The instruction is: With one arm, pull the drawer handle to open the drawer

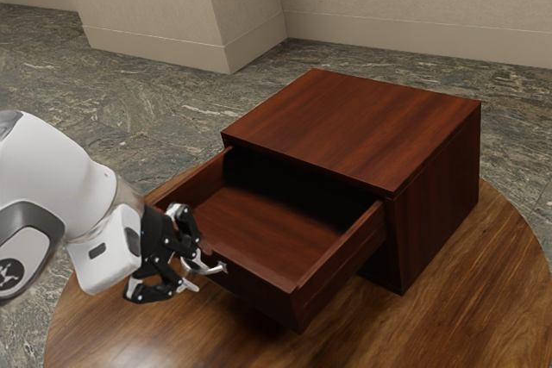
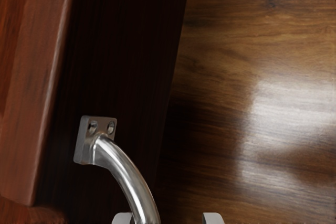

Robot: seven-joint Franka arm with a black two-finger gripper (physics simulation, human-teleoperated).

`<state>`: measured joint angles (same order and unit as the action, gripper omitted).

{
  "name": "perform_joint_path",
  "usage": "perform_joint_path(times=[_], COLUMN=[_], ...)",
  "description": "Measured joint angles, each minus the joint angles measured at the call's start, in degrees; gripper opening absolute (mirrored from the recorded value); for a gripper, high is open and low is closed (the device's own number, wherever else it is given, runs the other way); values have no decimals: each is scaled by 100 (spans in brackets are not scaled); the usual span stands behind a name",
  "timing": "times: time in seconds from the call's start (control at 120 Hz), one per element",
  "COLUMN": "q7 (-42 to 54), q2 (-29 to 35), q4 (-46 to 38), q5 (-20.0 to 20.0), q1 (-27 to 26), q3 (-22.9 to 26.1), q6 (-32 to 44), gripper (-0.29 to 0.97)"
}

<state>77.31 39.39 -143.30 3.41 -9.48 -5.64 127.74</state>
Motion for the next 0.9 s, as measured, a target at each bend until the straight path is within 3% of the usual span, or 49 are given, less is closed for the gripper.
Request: perform_joint_path(times=[0.15, 0.283, 0.4, 0.592, 0.708, 0.9], q7=[8, 13, 11, 5, -76, -357], q2=[6, -65, -880, -3052, -3662, -3780], q4=[401, 1237, 2812, 5335, 5923, 6018], q5=[-80, -304, -462, -540, -499, -470], q1=[7, 2, 35, 361, 422, 490], q3=[4, -4, -27, -133, -267, -287], q6=[-385, -1115, -2132, -3654, -4130, -4502], gripper=[16, 20, 26, 50, 58, 64])
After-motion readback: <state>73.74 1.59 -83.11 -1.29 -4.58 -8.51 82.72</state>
